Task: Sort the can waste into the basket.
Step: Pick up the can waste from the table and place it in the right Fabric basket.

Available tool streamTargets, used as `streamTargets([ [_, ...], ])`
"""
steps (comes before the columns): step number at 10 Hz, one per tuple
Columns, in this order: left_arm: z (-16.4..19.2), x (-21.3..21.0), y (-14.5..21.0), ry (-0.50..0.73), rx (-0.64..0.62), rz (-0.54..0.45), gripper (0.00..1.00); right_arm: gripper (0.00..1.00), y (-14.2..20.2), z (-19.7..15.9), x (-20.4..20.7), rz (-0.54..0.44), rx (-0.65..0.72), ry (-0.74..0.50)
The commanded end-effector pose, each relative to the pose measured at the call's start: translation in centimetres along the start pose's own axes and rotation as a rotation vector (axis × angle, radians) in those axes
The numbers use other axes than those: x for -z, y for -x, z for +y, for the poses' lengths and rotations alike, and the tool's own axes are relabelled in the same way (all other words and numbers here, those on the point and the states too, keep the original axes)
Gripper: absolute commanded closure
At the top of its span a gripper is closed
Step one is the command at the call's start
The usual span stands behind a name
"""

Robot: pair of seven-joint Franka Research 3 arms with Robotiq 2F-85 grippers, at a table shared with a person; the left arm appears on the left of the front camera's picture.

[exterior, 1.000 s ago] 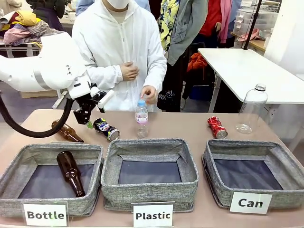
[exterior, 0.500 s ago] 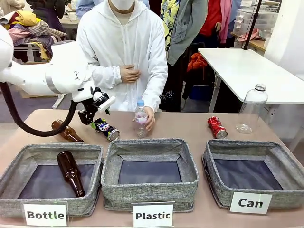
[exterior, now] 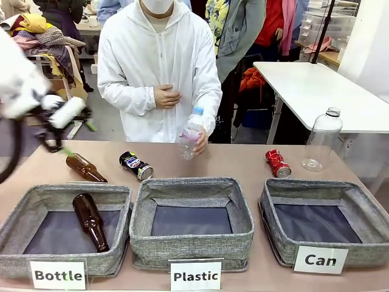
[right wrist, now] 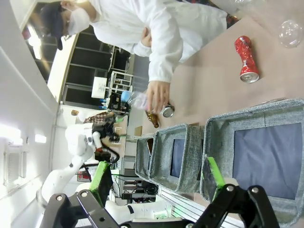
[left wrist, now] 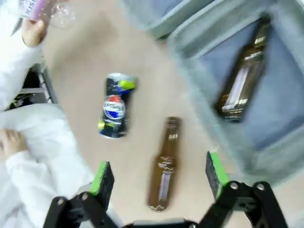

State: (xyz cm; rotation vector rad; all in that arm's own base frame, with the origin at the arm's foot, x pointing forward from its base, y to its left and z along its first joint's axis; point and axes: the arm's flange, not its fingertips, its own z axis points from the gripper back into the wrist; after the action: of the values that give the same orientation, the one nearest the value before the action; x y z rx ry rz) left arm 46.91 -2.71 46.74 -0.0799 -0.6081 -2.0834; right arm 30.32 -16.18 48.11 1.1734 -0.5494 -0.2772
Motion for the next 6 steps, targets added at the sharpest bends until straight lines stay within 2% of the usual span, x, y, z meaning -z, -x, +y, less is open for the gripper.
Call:
streamTargets([
  [1,-6.6,-6.5,2.8,-0.071,-0.256,-0.065,0.0,0.0,-0.1,0.1,0.1,-0.011,-0.009,-0.022],
  [2,-9.8,-10.0,4.4,-0.128,-0.391,-0.095,0.0,0.0,-0.1,0.1,0.1,-0.011,-0.009,-0.022],
  [3,-12.8,-12.7,5.9,-0.144,-0.393,-0.165,0.0,0.0,-0.1,0.1,0.1,-0.011,-0.009,-0.022],
  [4,-15.8,-14.5,7.0,-0.178,-0.415,-0.187,0.0,0.0,-0.1,0.1,0.1,-0.011,-0.009,-0.022],
  [5,-18.4,-15.0,7.8,-0.199,-0.378,-0.255,0.0,0.0,-0.1,0.1,0.1,-0.011,-0.009,-0.022],
  [6,-18.6,-14.0,8.0,-0.217,-0.395,-0.244,0.0,0.0,-0.1,0.1,0.1,-0.011,-0.009,-0.022],
])
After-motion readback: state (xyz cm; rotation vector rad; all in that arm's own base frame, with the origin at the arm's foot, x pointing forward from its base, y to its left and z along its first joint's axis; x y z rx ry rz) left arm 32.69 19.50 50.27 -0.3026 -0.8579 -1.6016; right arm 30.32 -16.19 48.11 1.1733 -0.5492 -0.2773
